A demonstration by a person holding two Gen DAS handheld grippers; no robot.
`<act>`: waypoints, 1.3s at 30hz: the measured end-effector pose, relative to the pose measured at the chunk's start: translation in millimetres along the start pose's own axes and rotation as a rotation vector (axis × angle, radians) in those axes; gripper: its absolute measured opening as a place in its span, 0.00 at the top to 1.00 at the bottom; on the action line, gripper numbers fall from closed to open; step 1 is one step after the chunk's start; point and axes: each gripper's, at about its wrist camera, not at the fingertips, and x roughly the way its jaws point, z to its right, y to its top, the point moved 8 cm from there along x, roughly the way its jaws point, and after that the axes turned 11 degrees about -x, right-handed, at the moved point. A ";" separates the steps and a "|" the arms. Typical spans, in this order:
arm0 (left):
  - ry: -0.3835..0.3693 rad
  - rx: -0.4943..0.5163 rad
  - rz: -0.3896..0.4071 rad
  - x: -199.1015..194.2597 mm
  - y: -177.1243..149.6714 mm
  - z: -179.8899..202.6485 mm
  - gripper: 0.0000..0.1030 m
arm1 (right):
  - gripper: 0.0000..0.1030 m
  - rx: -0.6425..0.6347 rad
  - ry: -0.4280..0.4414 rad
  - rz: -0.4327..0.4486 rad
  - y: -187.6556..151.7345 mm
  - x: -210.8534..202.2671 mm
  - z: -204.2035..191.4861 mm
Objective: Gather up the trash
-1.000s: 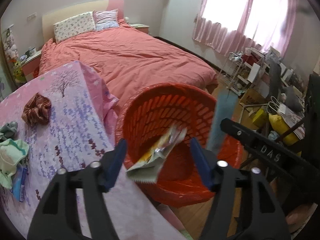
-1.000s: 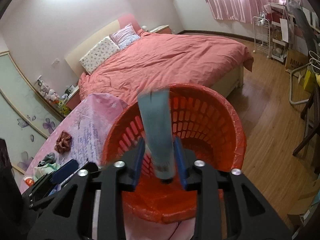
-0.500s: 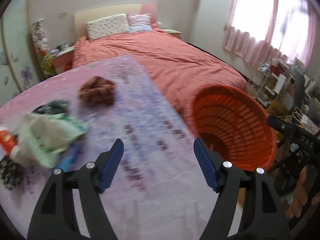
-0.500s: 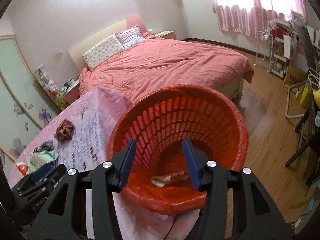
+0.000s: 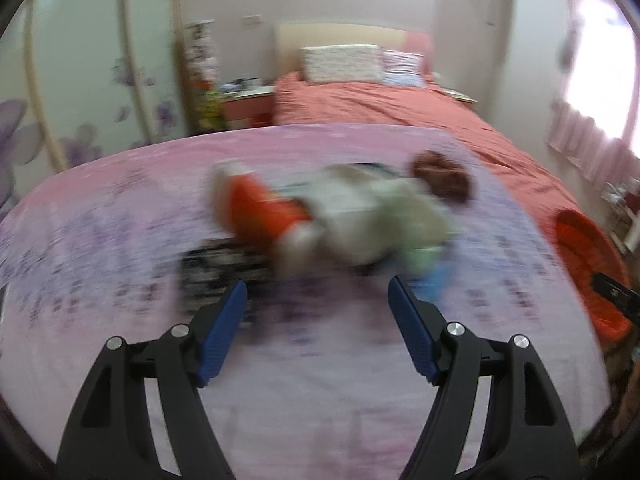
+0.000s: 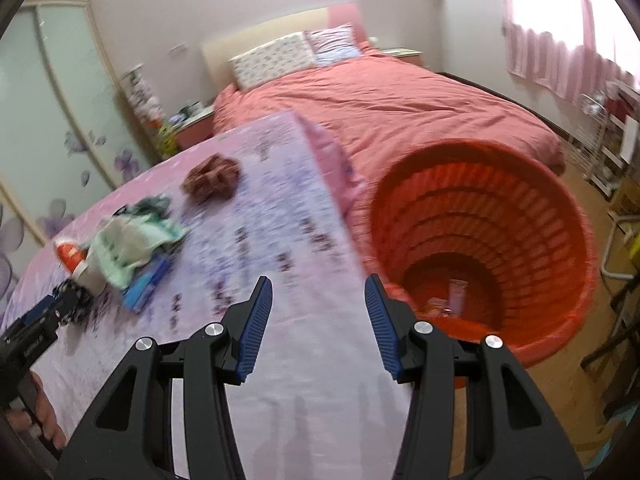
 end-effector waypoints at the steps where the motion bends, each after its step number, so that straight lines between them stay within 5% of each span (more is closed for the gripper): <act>1: 0.015 -0.017 -0.003 1.8 1.3 -12.6 0.30 | 0.52 -0.014 0.010 -0.002 -0.4 2.4 -9.6; 7: 0.033 -0.131 -0.034 21.5 8.0 -71.4 0.30 | 0.52 -0.088 0.062 -0.015 -0.3 16.7 -63.6; 14: -0.040 -0.157 -0.081 51.0 17.9 -71.4 0.37 | 0.52 -0.159 0.095 -0.025 -0.7 25.9 -107.2; 18: -0.046 -0.157 -0.131 68.9 10.9 -68.1 0.67 | 0.52 -0.171 0.103 -0.033 -2.9 28.0 -118.3; 21: -0.035 -0.159 -0.119 65.1 15.5 -79.1 0.77 | 0.52 -0.186 0.108 -0.035 -2.5 29.1 -126.4; 26: 0.059 -0.140 -0.101 61.7 16.2 -109.2 0.78 | 0.52 -0.191 0.129 -0.035 0.0 32.8 -141.7; 36: 0.084 -0.131 -0.123 63.4 13.1 -116.5 0.75 | 0.52 -0.214 0.216 0.000 20.9 44.7 -197.1; 39: 0.087 -0.129 -0.123 63.7 13.1 -115.4 0.74 | 0.64 -0.232 0.204 0.004 26.4 51.9 -206.1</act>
